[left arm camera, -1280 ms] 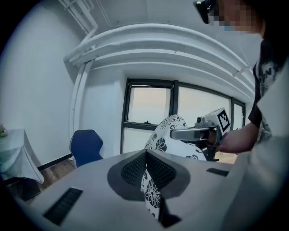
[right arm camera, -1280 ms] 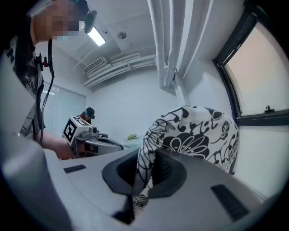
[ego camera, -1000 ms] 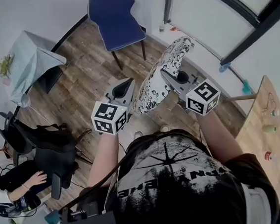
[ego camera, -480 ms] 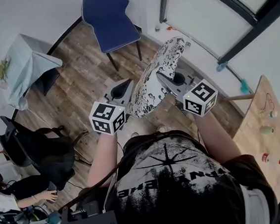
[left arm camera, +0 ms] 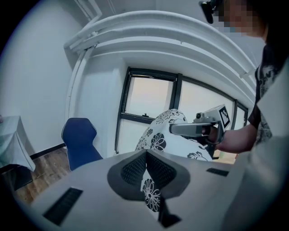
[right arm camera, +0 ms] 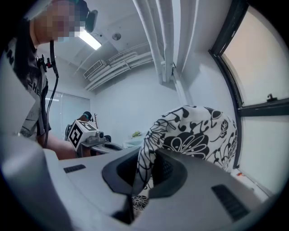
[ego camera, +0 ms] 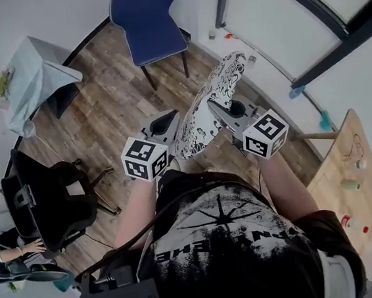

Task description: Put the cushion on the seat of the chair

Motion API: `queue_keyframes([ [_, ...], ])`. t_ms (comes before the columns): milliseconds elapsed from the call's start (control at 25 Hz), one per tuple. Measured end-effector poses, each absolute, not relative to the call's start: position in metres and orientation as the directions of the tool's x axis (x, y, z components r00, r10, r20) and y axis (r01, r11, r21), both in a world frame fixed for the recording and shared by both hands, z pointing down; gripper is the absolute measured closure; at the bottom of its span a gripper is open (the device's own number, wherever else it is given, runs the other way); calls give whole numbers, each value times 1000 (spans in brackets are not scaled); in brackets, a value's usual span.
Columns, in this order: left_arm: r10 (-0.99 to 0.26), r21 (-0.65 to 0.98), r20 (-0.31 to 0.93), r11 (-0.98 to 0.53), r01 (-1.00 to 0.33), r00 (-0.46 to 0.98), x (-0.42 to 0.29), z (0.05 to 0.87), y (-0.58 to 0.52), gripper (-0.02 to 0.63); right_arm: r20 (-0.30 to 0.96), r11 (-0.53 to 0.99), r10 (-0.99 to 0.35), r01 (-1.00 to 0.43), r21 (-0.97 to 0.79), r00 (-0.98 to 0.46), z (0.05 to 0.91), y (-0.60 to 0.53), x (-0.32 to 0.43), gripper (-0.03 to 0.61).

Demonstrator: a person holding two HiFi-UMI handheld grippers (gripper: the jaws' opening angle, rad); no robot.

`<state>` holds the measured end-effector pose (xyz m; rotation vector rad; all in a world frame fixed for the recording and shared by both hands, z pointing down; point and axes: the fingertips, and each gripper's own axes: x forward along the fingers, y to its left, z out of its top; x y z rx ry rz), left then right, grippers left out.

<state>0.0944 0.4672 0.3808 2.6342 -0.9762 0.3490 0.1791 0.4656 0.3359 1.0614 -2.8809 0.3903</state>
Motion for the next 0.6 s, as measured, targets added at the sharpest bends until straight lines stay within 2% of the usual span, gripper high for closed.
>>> queue_keyframes([
  [600, -543, 237, 353, -736, -634, 762, 84, 404, 400, 598, 162, 698, -654, -672, -249, -739, 356, 404, 166, 552],
])
